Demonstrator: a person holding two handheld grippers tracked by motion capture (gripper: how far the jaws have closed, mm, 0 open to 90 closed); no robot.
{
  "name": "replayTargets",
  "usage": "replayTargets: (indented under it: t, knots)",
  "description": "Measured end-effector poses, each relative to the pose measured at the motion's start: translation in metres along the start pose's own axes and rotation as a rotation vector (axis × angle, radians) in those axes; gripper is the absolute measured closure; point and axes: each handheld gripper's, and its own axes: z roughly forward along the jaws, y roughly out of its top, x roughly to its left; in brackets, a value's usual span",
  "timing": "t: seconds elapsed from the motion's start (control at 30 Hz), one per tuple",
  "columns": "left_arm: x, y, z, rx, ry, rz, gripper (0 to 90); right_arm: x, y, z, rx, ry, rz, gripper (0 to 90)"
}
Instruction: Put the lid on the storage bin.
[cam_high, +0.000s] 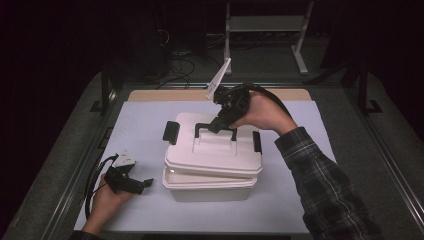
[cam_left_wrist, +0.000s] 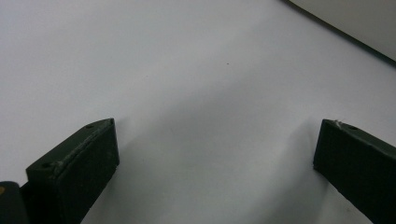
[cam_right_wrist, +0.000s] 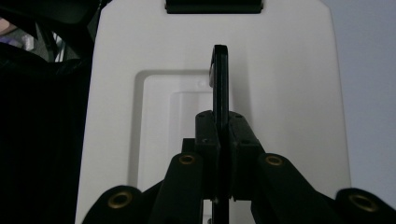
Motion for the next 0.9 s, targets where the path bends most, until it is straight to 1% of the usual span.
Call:
replayTargets:
  t: [0.1, 0.3, 0.47, 0.63, 0.73, 0.77, 0.9]
  knots:
    - [0.000, 0.000, 0.000, -0.001, 0.000, -0.001, 0.0, 0.002, 0.005, 0.008, 0.019, 0.016, -0.018, 84.3]
    - [0.000, 0.000, 0.000, -0.002, 0.000, -0.001, 0.0, 0.007, 0.010, 0.016, 0.038, 0.038, -0.030, 84.3]
    - [0.000, 0.000, 0.000, -0.002, 0.000, -0.001, 0.0, 0.010, 0.013, 0.024, 0.060, 0.042, -0.046, 84.3]
    - [0.000, 0.000, 0.000, -0.002, -0.001, -0.002, 0.0, 0.013, 0.013, 0.029, 0.068, 0.058, -0.053, 84.3]
    - [0.000, 0.000, 0.000, -0.003, -0.001, -0.004, 0.0, 0.013, 0.012, 0.033, 0.076, 0.058, -0.058, 84.3]
    - [0.000, 0.000, 0.000, -0.003, -0.001, -0.004, 0.0, 0.014, 0.011, 0.034, 0.080, 0.058, -0.053, 84.3]
    - [0.000, 0.000, 0.000, -0.004, 0.000, -0.004, 0.0, 0.014, 0.009, 0.036, 0.067, 0.060, -0.051, 84.2]
